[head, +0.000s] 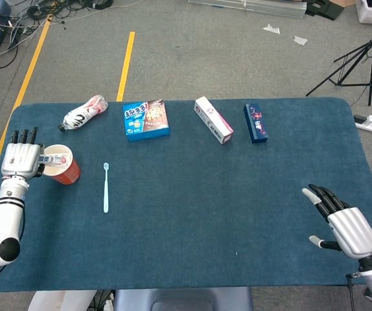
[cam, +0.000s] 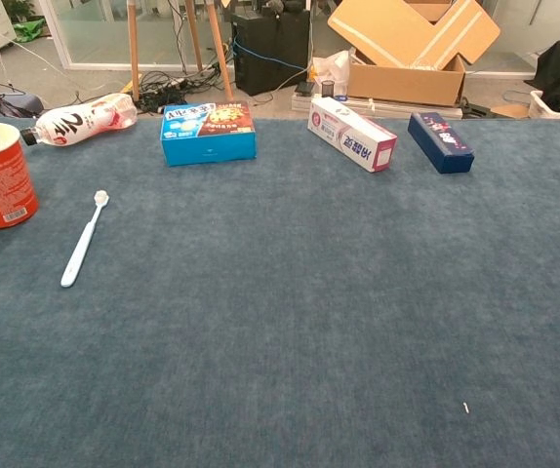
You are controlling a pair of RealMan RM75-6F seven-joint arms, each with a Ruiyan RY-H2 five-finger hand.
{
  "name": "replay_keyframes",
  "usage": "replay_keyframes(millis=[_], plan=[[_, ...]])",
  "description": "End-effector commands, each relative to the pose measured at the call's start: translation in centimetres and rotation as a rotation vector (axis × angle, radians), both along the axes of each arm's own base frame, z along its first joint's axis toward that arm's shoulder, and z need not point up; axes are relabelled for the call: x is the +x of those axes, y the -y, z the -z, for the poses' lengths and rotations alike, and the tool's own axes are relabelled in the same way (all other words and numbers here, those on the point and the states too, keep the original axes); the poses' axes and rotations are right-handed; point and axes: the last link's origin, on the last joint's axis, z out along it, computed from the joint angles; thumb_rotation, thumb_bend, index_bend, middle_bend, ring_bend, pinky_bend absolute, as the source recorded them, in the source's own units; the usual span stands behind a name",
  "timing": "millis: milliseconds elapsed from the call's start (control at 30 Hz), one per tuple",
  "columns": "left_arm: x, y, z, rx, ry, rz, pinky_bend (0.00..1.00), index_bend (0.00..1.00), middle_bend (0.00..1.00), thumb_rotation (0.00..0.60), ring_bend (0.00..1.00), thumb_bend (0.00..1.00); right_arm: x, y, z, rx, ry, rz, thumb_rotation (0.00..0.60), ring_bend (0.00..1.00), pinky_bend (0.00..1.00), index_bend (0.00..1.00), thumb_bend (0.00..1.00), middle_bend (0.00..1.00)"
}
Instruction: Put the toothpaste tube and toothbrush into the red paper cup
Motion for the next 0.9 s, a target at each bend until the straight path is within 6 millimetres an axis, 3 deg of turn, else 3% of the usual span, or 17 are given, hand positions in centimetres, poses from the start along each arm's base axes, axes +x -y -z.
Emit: replay_keyframes(millis=[33, 900], plan=[[0.1, -0.4, 0.6, -0.016, -0.002, -0.015, 0.0, 0.91, 0.0, 0.6, 0.0, 0.4, -0.1, 0.0, -0.1, -0.003, 0.002, 0.003, 0.6, 0.11, 0.43, 0.07, 0.0, 0.09], [-1.0, -0.1, 1.8, -0.069, -0.061, -0.068, 0.0, 0.91, 0.0, 0.6, 0.0, 0.4, -0.5, 0.0, -0.1, -0.002, 0.01, 0.011, 0.6, 0.11, 0.43, 0.07, 0.0, 0.09]])
